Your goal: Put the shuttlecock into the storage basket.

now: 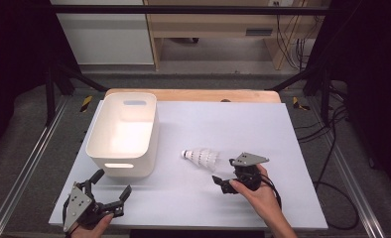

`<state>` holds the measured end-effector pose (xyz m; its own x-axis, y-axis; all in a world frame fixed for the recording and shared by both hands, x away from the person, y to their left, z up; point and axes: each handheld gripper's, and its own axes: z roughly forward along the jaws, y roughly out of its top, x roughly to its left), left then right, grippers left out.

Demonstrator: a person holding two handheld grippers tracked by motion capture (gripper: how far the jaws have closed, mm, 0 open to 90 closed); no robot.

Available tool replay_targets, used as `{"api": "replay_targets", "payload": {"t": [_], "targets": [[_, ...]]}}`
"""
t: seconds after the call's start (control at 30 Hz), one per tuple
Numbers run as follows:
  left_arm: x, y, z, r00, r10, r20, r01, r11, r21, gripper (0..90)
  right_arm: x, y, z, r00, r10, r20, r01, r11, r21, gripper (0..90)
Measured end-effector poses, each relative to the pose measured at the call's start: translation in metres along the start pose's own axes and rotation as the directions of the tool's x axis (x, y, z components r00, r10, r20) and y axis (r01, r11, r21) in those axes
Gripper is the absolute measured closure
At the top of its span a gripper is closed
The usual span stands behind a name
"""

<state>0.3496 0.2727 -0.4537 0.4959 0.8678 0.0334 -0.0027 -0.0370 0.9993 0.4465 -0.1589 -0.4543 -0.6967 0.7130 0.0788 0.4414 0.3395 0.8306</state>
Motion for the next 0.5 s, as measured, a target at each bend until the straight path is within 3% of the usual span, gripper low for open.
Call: {"api": "replay_targets", "payload": {"t": [0.27,0.5], "targets": [[-0.001,0.000,-0.001,1.0000,0.002,0.001,-0.002,1.0000,-0.001,0.5,0.009,-0.002,0.002,0.9994,-0.034,-0.001,0.034,0.999,0.011,13.9],[0.000,0.000,0.000,1.0000,0.000,0.001,0.000,1.0000,-0.002,0.5,0.013,-0.002,0.014,0.9994,-0.028,-0.023,0.028,1.000,-0.002,16.0]]}}
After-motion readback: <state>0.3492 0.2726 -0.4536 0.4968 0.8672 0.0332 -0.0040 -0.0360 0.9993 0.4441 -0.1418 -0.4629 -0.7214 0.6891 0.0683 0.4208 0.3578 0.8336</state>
